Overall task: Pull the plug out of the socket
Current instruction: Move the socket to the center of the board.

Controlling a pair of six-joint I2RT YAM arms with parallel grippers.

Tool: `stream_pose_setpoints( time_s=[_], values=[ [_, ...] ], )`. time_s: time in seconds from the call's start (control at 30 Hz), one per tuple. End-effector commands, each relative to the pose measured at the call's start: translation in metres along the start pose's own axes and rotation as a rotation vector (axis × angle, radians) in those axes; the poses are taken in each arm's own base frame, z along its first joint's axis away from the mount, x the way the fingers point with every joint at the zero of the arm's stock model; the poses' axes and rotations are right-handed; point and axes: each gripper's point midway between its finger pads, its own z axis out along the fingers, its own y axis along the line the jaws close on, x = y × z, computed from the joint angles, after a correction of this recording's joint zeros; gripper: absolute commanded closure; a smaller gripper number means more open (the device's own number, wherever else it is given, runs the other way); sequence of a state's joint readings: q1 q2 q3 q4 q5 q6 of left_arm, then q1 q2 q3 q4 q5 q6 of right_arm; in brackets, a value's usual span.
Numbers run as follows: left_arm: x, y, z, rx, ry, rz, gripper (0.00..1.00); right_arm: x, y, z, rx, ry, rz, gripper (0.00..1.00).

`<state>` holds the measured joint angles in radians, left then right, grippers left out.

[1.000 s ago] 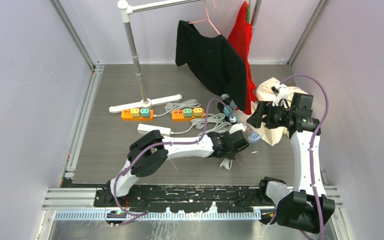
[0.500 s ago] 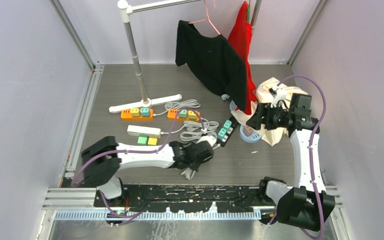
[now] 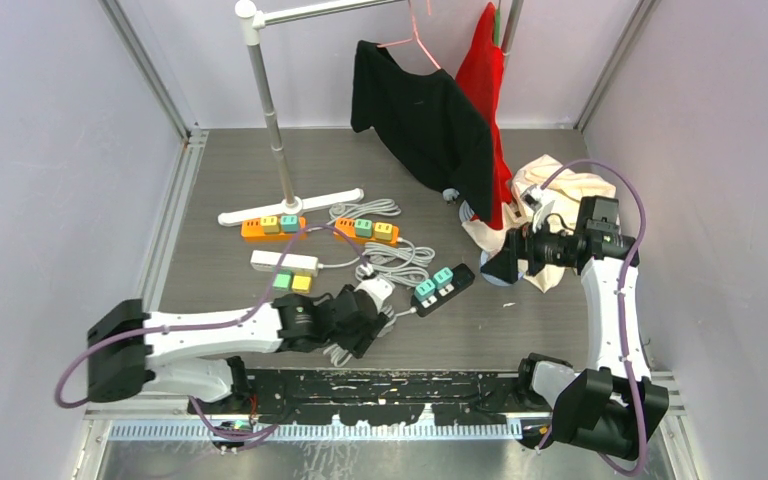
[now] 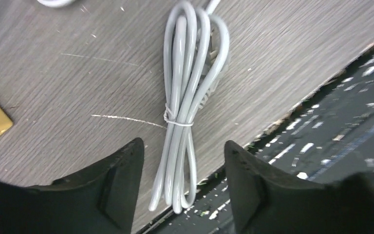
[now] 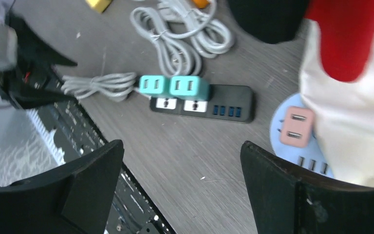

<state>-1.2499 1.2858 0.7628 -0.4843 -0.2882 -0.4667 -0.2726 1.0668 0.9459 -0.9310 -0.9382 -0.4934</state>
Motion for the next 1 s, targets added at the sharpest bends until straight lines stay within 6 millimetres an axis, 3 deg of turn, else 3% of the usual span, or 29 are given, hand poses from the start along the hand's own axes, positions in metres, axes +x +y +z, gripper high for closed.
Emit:
stream_pose_setpoints(
  time_s=[0.0,0.13,0.27,0.37,0.63,0.77,0.97],
  values=[
    [-0.045,-0.003,-0.047,0.079,-0.186,-0.008,0.35,0.013,0.048,-0.004,-0.265,-0.040,-0.244,0.02],
    [-0.089,-0.026,-0.083,0.265,-0.446,0.034,0.23,0.037,0.074,-0.009,-0.445,-0.043,-0.538,0.00],
    [-0.128,-0.038,-0.104,0.356,-0.730,0.025,0.02,0.041,0.082,-0.011,-0.536,-0.005,-0.520,0.00],
    [-0.147,-0.043,-0.110,0.377,-0.883,0.026,0.01,0.047,0.082,-0.012,-0.541,0.023,-0.521,0.00],
    [-0.154,-0.060,-0.044,0.298,-0.780,0.187,0.01,0.058,0.079,-0.013,-0.473,0.025,-0.678,0.00],
    [-0.148,-0.053,0.001,0.264,-0.730,0.200,0.01,0.057,0.079,-0.015,-0.458,0.034,-0.676,0.00],
    [-0.146,-0.046,0.049,0.294,-0.668,0.172,0.01,0.060,0.078,-0.015,-0.456,0.046,-0.689,0.00]
  ],
)
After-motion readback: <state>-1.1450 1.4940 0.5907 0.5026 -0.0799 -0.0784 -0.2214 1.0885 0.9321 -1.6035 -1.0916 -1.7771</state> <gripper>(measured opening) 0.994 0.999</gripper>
